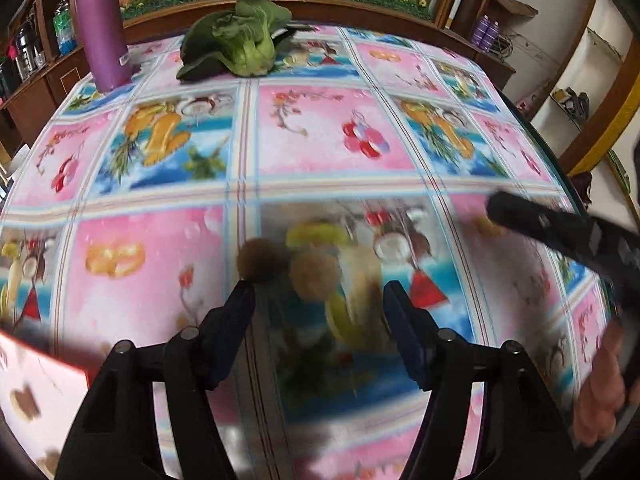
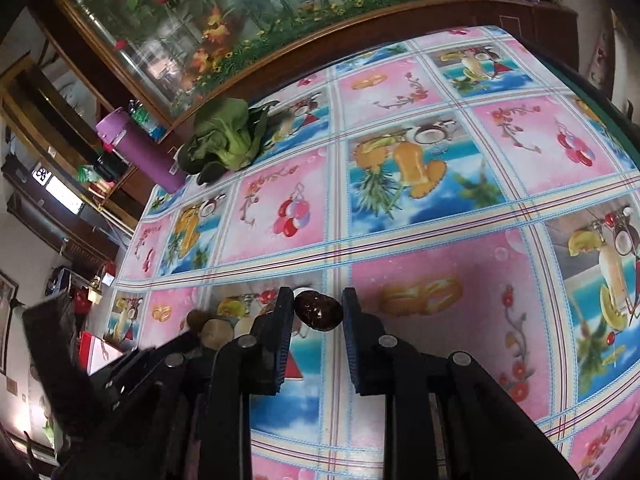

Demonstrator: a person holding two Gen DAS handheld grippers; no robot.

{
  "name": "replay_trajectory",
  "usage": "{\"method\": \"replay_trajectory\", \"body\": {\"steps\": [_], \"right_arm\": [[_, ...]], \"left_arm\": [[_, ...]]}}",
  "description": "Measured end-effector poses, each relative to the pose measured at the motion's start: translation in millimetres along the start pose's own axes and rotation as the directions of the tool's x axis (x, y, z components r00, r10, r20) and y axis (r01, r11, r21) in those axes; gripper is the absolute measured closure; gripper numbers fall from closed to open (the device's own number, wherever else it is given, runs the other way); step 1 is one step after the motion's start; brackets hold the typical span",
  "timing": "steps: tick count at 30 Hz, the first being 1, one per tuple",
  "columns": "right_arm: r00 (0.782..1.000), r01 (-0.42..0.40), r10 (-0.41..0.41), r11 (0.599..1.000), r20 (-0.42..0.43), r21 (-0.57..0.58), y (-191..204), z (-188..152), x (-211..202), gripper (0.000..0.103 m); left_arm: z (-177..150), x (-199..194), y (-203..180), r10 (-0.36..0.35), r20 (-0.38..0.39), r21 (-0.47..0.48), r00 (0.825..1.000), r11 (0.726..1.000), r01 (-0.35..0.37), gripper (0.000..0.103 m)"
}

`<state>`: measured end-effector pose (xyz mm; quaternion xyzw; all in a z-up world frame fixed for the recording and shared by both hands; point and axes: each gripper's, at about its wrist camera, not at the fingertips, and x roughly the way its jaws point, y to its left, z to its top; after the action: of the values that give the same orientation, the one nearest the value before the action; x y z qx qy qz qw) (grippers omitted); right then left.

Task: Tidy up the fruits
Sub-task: 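Grasp a dark red date with the right gripper, then grasp a beige round ball with the left gripper while the right gripper holds the date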

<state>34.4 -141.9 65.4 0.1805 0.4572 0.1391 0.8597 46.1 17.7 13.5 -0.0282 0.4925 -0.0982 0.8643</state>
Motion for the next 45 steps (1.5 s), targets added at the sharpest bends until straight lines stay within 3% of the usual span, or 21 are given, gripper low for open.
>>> {"method": "replay_trajectory", "body": {"steps": [7,15,21,31,35,39,45], "right_arm": [[1.0,0.004,-0.004,1.0,-0.006,-0.007,4,-1,2,0.08],[1.0,0.007,-0.007,1.0,-0.015,-0.017,7,-3,6,0.08],[1.0,0.005,-0.006,1.0,-0.017,-0.017,8,-4,8,0.08],[1.0,0.006,-0.006,1.0,-0.022,-0.019,8,-5,9,0.08],[0.999,0.002,-0.003,1.0,-0.032,-0.023,10,-7,12,0.08],[1.0,0.0,-0.001,1.0,-0.026,-0.012,8,-6,11,0.08],[0.999,-0.006,0.006,1.0,-0.035,-0.016,9,-7,12,0.08]], "left_arm": [[-3,-3,3,-0.013,0.045,-0.003,0.999,1.0,0.013,0.035],[-5,-2,-6,-0.01,0.043,-0.016,0.999,1.0,0.011,0.036],[0,3,-6,-0.002,0.073,-0.007,0.997,1.0,0.002,0.047],[-24,-18,3,-0.056,0.062,-0.095,0.997,0.994,0.062,0.046],[-17,-16,-8,-0.047,0.063,-0.047,0.997,0.998,0.05,0.047],[-7,-4,-11,-0.043,0.045,-0.024,0.998,0.999,0.044,0.063],[-2,2,-13,-0.031,0.055,-0.009,0.998,0.999,0.032,0.068]]}}
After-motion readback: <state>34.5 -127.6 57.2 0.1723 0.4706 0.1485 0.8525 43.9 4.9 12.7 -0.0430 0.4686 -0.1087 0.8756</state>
